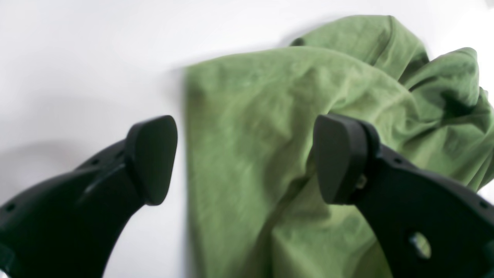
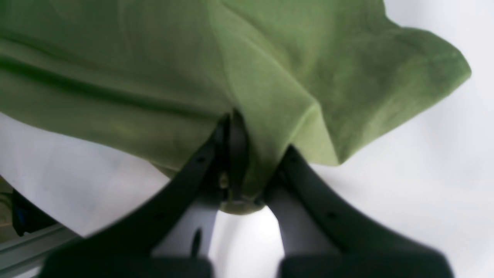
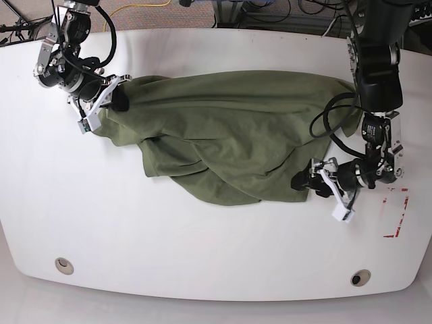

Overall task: Fold the T-shirt properly
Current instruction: 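Open the left gripper and move it along the shirt edge to regrasp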

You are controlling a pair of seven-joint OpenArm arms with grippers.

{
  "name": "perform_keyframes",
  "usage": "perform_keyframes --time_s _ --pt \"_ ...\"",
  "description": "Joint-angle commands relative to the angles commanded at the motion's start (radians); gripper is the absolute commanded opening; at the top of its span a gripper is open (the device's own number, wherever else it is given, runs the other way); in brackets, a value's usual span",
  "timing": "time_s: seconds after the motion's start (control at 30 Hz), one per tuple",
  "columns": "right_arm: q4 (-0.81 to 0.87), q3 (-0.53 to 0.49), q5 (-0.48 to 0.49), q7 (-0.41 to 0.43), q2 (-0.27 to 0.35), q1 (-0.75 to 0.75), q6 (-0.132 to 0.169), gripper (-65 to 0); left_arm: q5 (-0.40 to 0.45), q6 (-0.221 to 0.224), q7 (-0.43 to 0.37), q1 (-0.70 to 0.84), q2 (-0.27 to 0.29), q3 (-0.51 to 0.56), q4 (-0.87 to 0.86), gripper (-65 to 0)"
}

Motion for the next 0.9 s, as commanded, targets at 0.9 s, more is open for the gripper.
perform_keyframes --time_s 0.9 --pt "0.0 0.0 0.008 0.0 -0.002 0.0 -0.003 -65.0 0.17 0.083 -0.152 -0.006 -0.017 0.038 -0.084 -13.3"
